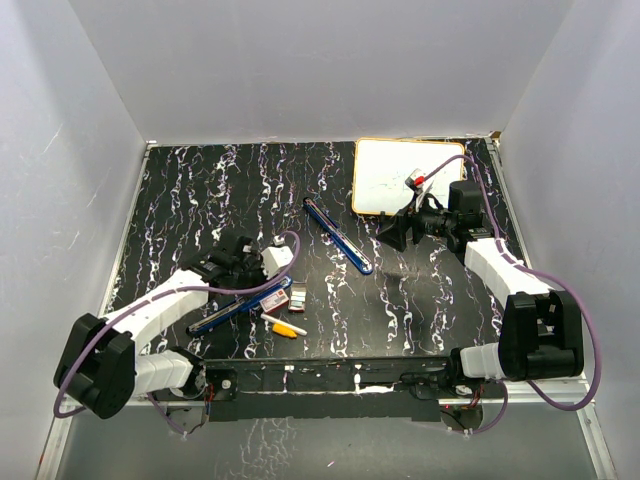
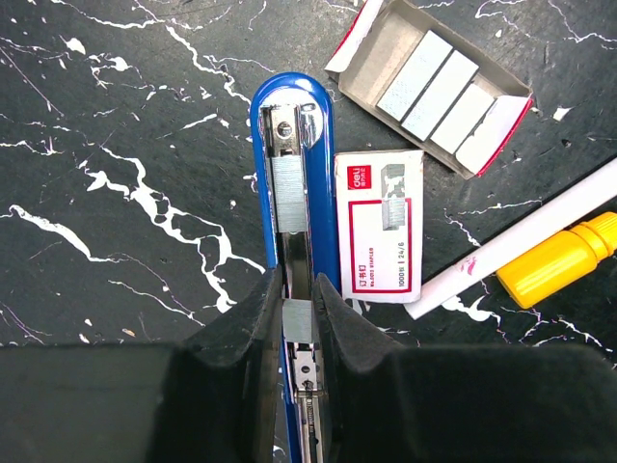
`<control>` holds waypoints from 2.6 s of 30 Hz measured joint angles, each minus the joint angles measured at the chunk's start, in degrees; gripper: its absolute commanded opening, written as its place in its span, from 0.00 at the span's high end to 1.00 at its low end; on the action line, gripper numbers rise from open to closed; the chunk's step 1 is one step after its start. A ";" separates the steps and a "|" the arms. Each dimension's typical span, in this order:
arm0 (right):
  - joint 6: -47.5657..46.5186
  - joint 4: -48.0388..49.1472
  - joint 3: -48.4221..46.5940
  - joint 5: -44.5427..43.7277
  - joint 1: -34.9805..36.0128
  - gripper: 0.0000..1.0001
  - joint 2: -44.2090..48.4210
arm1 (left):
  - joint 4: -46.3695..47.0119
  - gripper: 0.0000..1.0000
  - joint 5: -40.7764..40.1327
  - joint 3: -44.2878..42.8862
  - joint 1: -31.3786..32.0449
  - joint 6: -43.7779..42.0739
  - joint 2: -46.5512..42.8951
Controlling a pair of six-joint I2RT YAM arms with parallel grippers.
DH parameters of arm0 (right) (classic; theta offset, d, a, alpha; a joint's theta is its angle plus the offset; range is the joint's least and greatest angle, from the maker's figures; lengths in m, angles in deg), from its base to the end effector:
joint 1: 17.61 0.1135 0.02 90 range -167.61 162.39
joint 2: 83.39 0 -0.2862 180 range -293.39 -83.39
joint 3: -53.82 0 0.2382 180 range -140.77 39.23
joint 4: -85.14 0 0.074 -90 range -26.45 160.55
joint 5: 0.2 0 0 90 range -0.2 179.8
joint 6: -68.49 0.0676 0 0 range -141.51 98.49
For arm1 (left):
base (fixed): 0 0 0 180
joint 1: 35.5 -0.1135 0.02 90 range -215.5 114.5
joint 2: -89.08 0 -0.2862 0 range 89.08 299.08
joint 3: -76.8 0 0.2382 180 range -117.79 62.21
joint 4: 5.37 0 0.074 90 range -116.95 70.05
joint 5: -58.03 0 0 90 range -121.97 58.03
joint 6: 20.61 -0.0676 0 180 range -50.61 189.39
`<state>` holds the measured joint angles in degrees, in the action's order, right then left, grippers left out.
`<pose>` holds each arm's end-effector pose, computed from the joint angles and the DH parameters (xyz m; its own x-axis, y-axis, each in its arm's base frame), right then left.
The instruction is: Load the staples into the stapler
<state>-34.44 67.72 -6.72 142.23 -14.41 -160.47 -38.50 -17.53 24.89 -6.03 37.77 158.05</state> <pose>0.2765 0.0691 0.2603 -0.3891 -0.1584 -0.9075 -0.7977 0.5506 0.2459 0.1957 -0.1299 0.2036 -0.2468 0.7227 -0.6456 0.8747 0.4529 0.1726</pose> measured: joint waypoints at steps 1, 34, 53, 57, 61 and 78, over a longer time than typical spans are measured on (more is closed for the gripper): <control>0.00 0.00 0.00 0.00 0.00 0.25 0.00 | 0.04 0.91 0.00 0.07 0.00 0.00 -0.15; 0.68 0.04 0.02 0.02 0.00 0.25 0.00 | 3.72 0.98 1.92 1.97 -0.85 1.18 -3.06; 1.01 0.13 0.31 0.04 -0.37 0.24 0.02 | 6.40 0.99 3.63 4.66 -2.14 2.01 -4.00; 1.03 0.09 0.68 0.04 -0.37 0.24 0.13 | 6.78 0.99 3.91 4.90 -2.40 2.34 -4.04; 1.03 0.11 0.68 0.04 -0.39 0.24 0.13 | 7.58 0.99 4.09 5.40 -2.67 2.73 -4.07; 1.07 0.13 0.70 0.15 -0.66 0.24 0.13 | 8.31 0.99 6.19 6.32 -4.26 3.32 -5.44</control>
<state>-33.37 67.85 -6.02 142.38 -15.07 -160.34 -30.19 -11.34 31.20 -10.29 41.10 152.61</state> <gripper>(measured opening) 0.755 0.149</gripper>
